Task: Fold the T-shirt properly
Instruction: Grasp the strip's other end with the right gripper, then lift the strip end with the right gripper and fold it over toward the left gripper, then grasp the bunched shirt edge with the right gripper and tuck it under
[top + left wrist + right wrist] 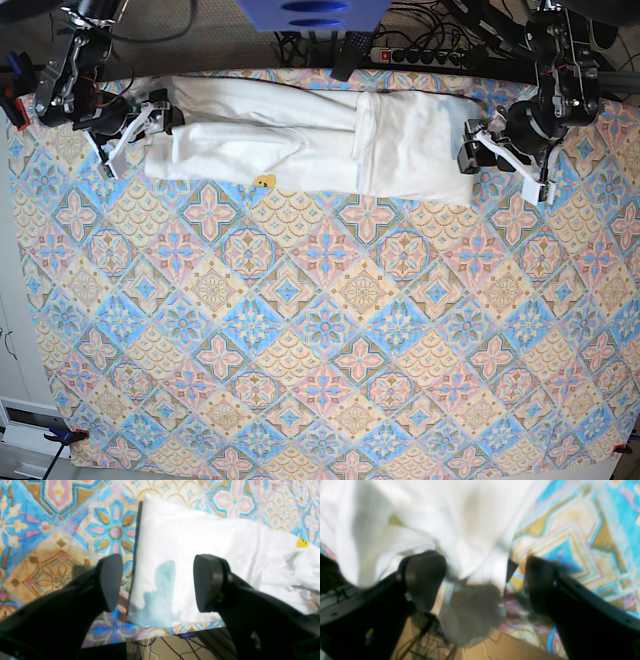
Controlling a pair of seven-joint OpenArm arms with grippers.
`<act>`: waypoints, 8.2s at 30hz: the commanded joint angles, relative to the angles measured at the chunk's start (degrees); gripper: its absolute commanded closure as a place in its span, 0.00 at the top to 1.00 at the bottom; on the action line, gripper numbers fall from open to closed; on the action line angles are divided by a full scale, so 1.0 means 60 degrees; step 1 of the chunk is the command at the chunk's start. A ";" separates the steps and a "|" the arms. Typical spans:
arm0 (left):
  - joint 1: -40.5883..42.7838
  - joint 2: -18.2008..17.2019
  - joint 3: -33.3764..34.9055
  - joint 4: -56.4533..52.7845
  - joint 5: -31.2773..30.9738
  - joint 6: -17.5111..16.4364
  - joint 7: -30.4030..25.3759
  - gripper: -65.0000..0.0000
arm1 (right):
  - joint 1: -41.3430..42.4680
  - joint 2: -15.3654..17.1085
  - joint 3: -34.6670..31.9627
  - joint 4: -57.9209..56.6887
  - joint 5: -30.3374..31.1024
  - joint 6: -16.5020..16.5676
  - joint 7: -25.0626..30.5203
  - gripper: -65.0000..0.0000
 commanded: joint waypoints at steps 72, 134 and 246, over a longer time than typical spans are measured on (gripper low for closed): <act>-0.0158 0.0421 0.0008 -0.0694 -0.0052 -0.0027 -0.0397 0.16 | 0.2732 -0.0031 -0.3416 0.3037 0.0111 0.0028 -0.0616 0.02; -0.0217 0.0377 0.0536 -0.0958 -0.0066 -0.0027 -0.0412 0.16 | 0.4315 0.0130 -0.8471 0.4268 0.0082 0.0028 -0.0528 0.40; -0.0246 0.0348 0.0887 -0.1178 -0.0066 -0.0027 -0.1057 0.17 | 0.2791 0.3148 -1.0273 0.4371 0.1943 0.0028 0.0805 0.34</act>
